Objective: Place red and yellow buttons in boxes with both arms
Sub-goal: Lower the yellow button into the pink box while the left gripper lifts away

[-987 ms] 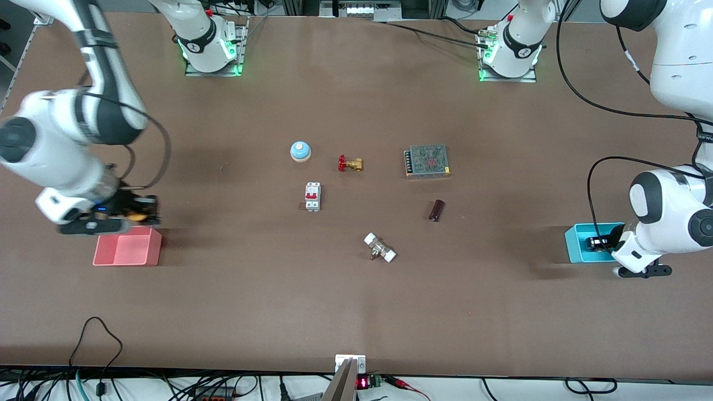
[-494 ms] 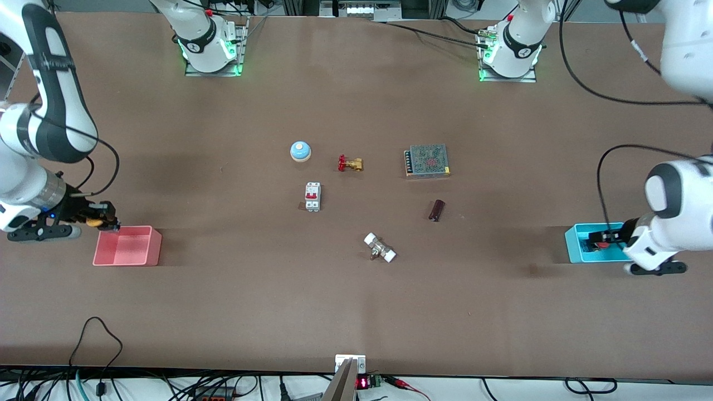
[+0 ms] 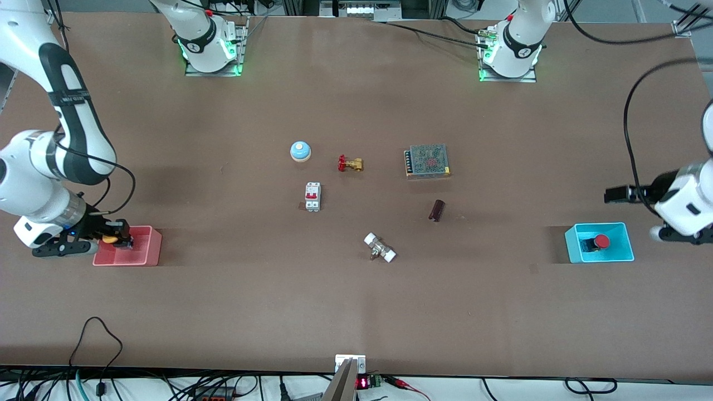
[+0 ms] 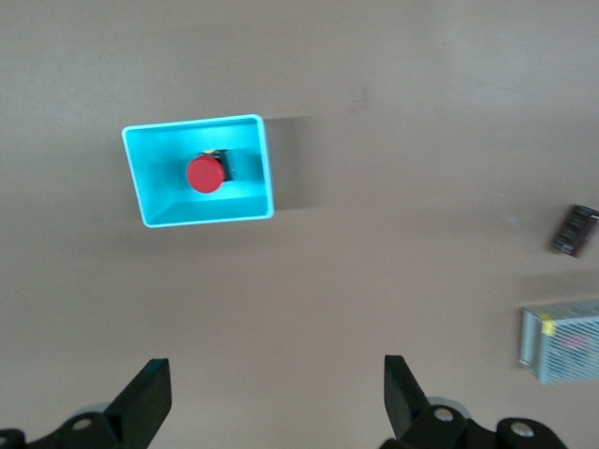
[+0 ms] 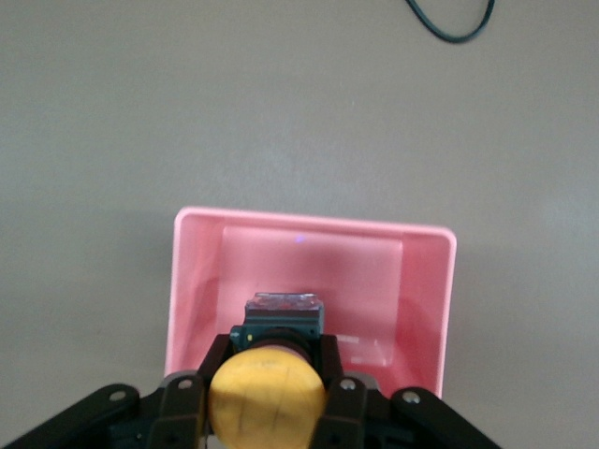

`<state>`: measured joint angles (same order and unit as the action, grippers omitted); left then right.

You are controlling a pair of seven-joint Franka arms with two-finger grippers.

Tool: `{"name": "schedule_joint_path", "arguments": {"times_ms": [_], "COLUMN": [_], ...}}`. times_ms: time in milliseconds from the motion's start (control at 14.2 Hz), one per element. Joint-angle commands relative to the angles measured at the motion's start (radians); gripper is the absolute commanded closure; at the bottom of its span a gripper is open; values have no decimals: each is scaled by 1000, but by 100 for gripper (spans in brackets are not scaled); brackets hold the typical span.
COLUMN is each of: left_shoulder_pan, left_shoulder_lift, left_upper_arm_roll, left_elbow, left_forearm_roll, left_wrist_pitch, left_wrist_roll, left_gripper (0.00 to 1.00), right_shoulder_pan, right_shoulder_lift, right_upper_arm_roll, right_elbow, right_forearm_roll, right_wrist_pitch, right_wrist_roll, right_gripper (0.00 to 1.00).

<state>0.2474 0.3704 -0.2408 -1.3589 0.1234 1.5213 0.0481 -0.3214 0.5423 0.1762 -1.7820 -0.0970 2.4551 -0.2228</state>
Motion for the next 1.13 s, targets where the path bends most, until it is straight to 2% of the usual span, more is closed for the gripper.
{"name": "schedule_joint_path", "arguments": {"times_ms": [0,141,212,494,705,917,1058], "left_shoulder_pan": [1,6,19,30,18,10,-13], "left_shoulder_lift": [-124,-290,-324,-288,-258,-260,-263], "left_upper_arm_roll": [-44,-61,-60,-61,-64,-68,-55], "left_elbow": [-108,-344,-406,-347,-260,-255,-255], "left_forearm_roll": [10,-7,-48,-64,-62,-61,-70], "left_wrist_pitch": [3,174,236,224,145,129,137], "left_wrist_roll": [-14,-16,-11,-17,-20,-85,-77], "left_gripper": [0,0,0,0,0,0,0], "right_shoulder_pan": [-10,-11,-11,-11,-18,-19,-19], "right_shoulder_lift": [47,59,64,77,90,97,102], "right_upper_arm_roll": [11,11,11,11,11,11,11], "right_elbow": [21,21,21,19,18,16,18], "right_forearm_roll": [-26,-20,-18,-18,-20,-20,-20], "right_wrist_pitch": [45,47,47,47,65,68,68], "right_wrist_roll": [-18,-15,-10,-7,-10,-12,-10], "right_gripper": [90,90,89,87,84,83,70]}}
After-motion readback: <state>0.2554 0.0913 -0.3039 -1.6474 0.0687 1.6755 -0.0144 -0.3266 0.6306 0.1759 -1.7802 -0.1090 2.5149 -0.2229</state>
